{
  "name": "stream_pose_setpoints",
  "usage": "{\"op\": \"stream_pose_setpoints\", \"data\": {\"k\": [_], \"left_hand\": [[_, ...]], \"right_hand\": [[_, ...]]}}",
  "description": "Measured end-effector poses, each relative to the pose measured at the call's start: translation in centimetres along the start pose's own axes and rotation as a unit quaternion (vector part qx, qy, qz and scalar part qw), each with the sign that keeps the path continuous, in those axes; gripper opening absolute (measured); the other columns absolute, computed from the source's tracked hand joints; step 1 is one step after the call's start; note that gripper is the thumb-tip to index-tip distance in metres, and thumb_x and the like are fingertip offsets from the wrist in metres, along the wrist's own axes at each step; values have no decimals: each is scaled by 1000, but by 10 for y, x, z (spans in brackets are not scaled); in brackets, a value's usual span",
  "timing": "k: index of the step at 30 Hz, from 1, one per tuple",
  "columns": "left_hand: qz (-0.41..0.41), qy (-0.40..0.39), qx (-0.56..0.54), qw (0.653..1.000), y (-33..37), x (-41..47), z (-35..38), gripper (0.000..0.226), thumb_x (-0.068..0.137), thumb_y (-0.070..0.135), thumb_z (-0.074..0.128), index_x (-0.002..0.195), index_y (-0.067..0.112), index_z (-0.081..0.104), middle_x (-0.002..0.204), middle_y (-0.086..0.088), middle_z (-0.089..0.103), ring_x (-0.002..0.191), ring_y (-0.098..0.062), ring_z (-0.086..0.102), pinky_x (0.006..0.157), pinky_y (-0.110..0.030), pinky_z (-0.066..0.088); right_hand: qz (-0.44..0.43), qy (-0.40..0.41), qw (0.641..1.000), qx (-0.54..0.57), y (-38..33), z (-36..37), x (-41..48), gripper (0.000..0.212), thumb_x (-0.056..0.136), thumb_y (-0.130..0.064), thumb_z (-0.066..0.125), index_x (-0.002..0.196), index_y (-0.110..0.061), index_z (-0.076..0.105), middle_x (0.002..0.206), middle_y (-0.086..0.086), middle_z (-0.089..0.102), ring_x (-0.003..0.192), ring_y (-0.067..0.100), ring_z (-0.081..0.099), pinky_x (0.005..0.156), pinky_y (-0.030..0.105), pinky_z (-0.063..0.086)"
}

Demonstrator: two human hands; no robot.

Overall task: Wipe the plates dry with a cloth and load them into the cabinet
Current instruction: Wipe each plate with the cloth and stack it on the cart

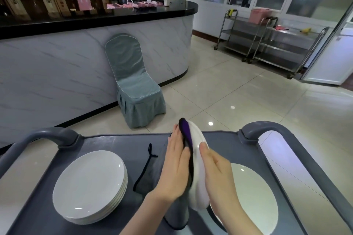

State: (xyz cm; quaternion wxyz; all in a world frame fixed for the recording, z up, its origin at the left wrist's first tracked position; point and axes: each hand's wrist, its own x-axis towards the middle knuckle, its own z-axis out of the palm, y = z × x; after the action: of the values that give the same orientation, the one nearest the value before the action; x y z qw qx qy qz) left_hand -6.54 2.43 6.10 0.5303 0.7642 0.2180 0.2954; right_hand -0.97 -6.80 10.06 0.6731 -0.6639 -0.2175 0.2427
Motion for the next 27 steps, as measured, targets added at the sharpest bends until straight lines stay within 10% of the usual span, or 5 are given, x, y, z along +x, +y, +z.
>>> {"op": "stream_pose_setpoints", "data": {"k": [6,15,20,27], "left_hand": [[156,-48,224,961,0,-21,19,61,94,28,22,152,19,4,163,9,-3,153,-15,-4,123,-39,0],[123,-43,143,981,-8,26,-11,54,102,32,24,155,27,10,164,14,8,151,-3,2,124,-37,9],[45,-27,111,992,-49,12,-35,52,103,30,25,149,41,2,162,20,2,150,0,1,125,-45,8],[156,-50,209,964,-27,12,-20,63,103,25,28,157,35,-2,165,16,0,153,-11,-5,122,-31,-5]], "right_hand": [[8,1,998,55,-7,-5,10,39,102,-32,49,77,-30,79,74,-2,76,69,5,70,59,14,50],[43,-35,997,55,-6,-22,12,39,95,-32,60,59,-17,67,62,-1,64,56,11,56,53,16,46],[75,-81,992,64,-10,-63,25,50,82,-55,67,97,-8,75,97,9,75,84,25,69,79,38,50],[127,-128,983,33,-6,-53,29,46,82,-54,68,102,-15,79,107,12,76,101,25,73,85,35,52]]}}
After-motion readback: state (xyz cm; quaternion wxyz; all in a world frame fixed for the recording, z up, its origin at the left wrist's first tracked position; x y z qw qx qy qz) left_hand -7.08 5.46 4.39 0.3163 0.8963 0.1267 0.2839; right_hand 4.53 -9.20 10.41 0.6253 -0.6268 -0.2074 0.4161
